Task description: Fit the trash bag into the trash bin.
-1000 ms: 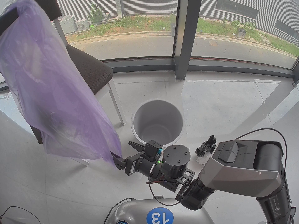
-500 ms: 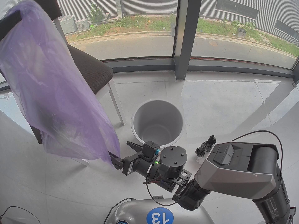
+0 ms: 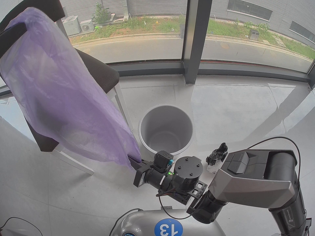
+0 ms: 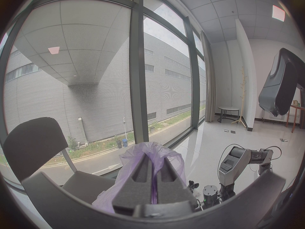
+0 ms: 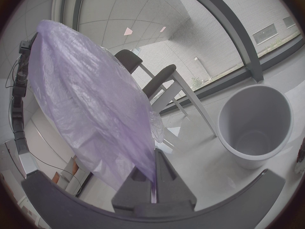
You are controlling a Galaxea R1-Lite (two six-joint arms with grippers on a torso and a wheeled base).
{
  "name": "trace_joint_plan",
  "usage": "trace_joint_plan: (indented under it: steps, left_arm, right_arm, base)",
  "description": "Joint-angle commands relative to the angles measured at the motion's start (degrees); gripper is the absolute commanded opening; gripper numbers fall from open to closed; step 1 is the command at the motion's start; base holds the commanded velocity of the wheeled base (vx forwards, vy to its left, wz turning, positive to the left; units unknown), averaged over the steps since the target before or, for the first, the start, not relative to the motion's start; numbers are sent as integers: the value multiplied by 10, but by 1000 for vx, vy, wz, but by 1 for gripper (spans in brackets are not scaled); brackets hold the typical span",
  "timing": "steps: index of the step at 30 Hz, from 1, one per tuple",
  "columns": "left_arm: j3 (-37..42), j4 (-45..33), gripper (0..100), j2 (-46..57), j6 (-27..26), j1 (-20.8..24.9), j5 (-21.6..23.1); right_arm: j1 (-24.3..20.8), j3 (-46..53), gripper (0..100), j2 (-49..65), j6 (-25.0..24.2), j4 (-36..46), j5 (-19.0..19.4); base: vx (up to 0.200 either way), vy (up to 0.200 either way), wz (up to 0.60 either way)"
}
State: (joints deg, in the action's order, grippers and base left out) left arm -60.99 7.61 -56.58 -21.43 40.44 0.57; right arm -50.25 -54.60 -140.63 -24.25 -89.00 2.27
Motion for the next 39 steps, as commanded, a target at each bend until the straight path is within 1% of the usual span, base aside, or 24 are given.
trace_joint_plan:
  steps: [1, 2, 3, 6, 7, 11, 12, 13, 15, 16, 18, 20, 21, 22, 24, 25, 28, 31, 34, 36, 39]
  left_arm:
    - [23, -15, 0, -6, -3, 2, -9]
    - [23, -15, 0, -6, -3, 2, -9]
    - [23, -36, 0, -11, -5, 4, -22]
    - [15, -69, 0, -20, -14, 9, -47]
    - [10, -81, 0, -27, -19, 10, -56]
    - [10, -87, 0, -42, -19, 9, -61]
    - [10, -87, 0, -42, -19, 9, -62]
    - [13, -93, 0, -48, -19, 5, -72]
    - [14, -99, 0, -50, -19, 5, -77]
    - [13, -124, 0, -57, -19, 3, -93]
    - [12, -146, 0, -62, -18, 2, -104]
    - [13, -153, 0, -67, -16, -6, -107]
    - [13, -154, 0, -68, -16, -8, -107]
    - [17, -157, 0, -71, -16, -21, -107]
    - [34, -158, 0, -72, -17, -33, -107]
    - [39, -158, 0, -72, -17, -36, -106]
    - [63, -157, 0, -75, -12, -48, -102]
    - [83, -153, 0, -78, -7, -49, -96]
    - [100, -146, 0, -78, 21, -46, -62]
    - [109, -134, 0, -82, 46, -45, -42]
    - [124, -97, 0, -91, 71, -36, -35]
  right_arm:
    - [24, 94, 0, 74, 2, -10, -1]
    - [24, 94, 0, 74, 2, -10, -1]
    - [39, 134, 0, 101, 2, -10, -1]
    - [57, 181, 0, 133, 3, -10, -3]
    - [67, 213, 0, 155, 3, -10, -8]
    - [91, 281, 0, 211, 17, -10, -12]
    - [92, 285, 0, 215, 19, -10, -12]
    - [100, 310, 0, 238, 25, -10, -12]
    - [103, 319, 0, 248, 28, -10, -12]
    - [112, 349, 0, 271, 44, -8, -11]
    - [118, 374, 0, 286, 64, -6, -11]
    - [123, 393, 0, 293, 79, -5, -11]
    - [124, 395, 0, 294, 79, -5, -11]
    - [126, 417, 0, 302, 98, -2, -12]
    - [132, 452, 0, 324, 137, 20, -11]
    - [134, 459, 0, 331, 146, 30, -11]
    - [140, 458, 0, 360, 155, 73, -11]
    - [150, 443, 0, 379, 159, 109, -11]
    - [163, 386, 0, 426, 160, 213, -11]
    - [167, 332, 0, 467, 160, 323, -10]
    - [167, 258, 0, 511, 157, 472, -9]
  base:
    - [0, 0, 0]
    - [0, 0, 0]
    - [0, 0, 0]
    - [0, 0, 0]
    - [0, 0, 0]
    - [0, 0, 0]
    - [0, 0, 0]
    - [0, 0, 0]
    - [0, 0, 0]
    - [0, 0, 0]
    - [0, 0, 0]
    - [0, 0, 0]
    - [0, 0, 0]
    - [0, 0, 0]
    - [0, 0, 0]
    - [0, 0, 0]
    - [0, 0, 0]
    - [0, 0, 0]
    - [0, 0, 0]
    - [0, 0, 0]
    - [0, 0, 0]
